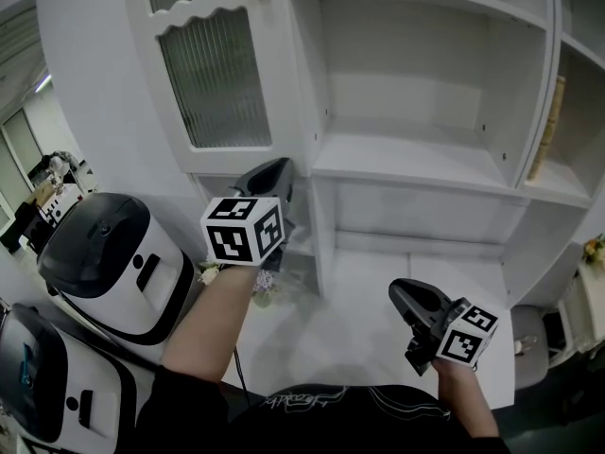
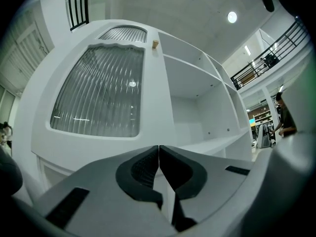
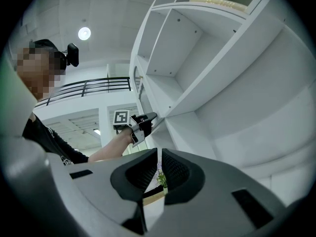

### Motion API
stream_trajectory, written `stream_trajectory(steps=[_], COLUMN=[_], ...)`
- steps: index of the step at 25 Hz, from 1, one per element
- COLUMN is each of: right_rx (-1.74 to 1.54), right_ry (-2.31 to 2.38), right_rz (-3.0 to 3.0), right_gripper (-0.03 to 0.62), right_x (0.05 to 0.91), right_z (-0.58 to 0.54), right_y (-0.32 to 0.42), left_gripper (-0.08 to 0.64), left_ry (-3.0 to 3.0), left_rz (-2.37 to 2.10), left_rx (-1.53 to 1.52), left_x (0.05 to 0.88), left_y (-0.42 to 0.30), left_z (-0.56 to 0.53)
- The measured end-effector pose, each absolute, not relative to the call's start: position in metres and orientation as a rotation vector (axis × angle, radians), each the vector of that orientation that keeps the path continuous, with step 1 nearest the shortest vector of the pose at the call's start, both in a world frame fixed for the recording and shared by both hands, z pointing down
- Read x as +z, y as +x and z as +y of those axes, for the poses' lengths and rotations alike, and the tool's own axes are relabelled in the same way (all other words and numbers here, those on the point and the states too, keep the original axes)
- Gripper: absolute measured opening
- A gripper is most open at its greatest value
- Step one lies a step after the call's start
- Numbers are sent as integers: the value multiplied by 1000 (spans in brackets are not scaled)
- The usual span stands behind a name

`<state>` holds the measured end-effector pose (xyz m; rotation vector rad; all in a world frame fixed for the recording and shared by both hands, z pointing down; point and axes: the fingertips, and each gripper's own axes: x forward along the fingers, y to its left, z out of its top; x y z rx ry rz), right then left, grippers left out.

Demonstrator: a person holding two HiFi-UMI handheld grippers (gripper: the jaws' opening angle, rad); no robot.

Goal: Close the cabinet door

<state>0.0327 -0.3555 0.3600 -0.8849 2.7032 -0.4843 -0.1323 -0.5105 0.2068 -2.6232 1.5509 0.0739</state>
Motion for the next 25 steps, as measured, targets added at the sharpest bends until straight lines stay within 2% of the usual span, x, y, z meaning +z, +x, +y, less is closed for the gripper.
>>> stream_trajectory(steps=[9,15,25], right_rx=[-462,-443,-362], right_ry=[-901,-890,-856], right_rz=[2726,2767,2868], right_gripper=[57,57,57], right_x=[359,359,347], right_z=[-344,-332,-311], right_y=[43,41,29], left_gripper=[21,21,21], left_ry=[-2634,-2750,-3084], left_rz=[1587,1419,1076], left_rx=[106,136,88], left_x=[208,216,302], left_y=[-134,-119,-69], left_z=[-496,-443,-337])
